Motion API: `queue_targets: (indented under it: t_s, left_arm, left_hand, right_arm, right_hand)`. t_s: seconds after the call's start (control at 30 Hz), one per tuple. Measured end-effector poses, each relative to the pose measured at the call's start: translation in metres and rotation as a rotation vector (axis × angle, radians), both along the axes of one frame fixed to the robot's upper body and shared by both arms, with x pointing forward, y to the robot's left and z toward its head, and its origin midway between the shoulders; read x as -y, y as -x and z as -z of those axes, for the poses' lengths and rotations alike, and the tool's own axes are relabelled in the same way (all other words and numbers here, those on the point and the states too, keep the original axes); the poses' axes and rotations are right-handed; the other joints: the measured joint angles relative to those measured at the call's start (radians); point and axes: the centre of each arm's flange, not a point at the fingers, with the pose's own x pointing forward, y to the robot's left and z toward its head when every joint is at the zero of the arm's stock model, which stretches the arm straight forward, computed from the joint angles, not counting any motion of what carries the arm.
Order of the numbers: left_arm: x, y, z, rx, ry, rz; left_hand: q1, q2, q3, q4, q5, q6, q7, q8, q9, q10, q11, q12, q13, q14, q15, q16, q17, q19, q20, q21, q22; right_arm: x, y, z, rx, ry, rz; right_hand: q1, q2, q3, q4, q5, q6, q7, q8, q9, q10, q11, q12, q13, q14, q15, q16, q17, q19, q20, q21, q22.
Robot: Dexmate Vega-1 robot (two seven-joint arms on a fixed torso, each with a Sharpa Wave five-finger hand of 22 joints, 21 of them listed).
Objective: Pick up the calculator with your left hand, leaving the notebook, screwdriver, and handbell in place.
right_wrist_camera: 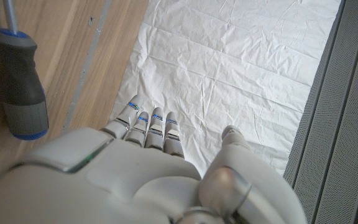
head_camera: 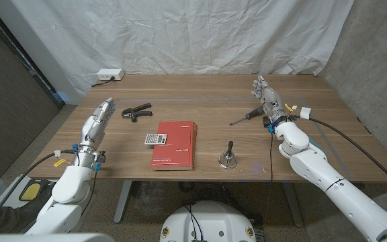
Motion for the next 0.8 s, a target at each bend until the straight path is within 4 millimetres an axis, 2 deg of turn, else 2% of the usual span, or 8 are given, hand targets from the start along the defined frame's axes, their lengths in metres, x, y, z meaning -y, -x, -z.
queue_targets:
  t_s: [0.37, 0.63, 0.8]
  left_arm:
    - [-0.008, 0.007, 0.006, -0.014, -0.003, -0.017]
    - [-0.014, 0.005, 0.011, -0.033, -0.006, -0.039]
    - [-0.014, 0.003, 0.014, -0.034, -0.014, -0.059]
  left_hand:
    - [0.000, 0.000, 0.000, 0.000, 0.007, 0.008, 0.000, 0.000, 0.000, 0.003, -0.003, 0.000, 0.000, 0.010, 0.000, 0.000, 0.000, 0.009, -0.002, 0.000, 0.000]
    - [0.008, 0.000, 0.000, 0.000, 0.007, 0.013, -0.005, 0.000, 0.000, 0.011, 0.004, 0.000, 0.000, 0.016, -0.002, 0.000, 0.000, 0.016, 0.002, 0.000, 0.000]
    - [0.008, 0.000, -0.004, -0.004, 0.013, 0.027, -0.009, 0.000, 0.000, 0.020, -0.006, 0.000, 0.000, 0.026, 0.000, 0.000, 0.000, 0.026, 0.000, 0.000, 0.000]
  right_arm:
    - [-0.001, -0.001, -0.003, 0.006, -0.008, -0.009]
    - [-0.002, -0.001, -0.004, 0.011, -0.008, -0.014]
    - [-0.003, -0.002, -0.007, 0.014, -0.009, -0.015]
  right_hand:
    - [0.000, 0.000, 0.000, 0.000, 0.000, 0.004, -0.004, 0.000, 0.000, 0.004, -0.004, 0.008, 0.000, 0.007, -0.007, 0.005, 0.000, 0.007, 0.000, 0.000, 0.000]
    - [0.000, 0.000, 0.000, 0.000, 0.000, 0.004, -0.004, 0.000, 0.000, 0.004, -0.004, 0.008, 0.000, 0.007, -0.007, 0.005, 0.000, 0.011, -0.003, 0.000, 0.000]
    - [0.000, 0.000, 0.000, 0.000, 0.000, 0.004, -0.004, 0.000, 0.000, 0.004, -0.004, 0.008, 0.000, 0.007, -0.007, 0.005, 0.000, 0.014, 0.000, -0.008, 0.005]
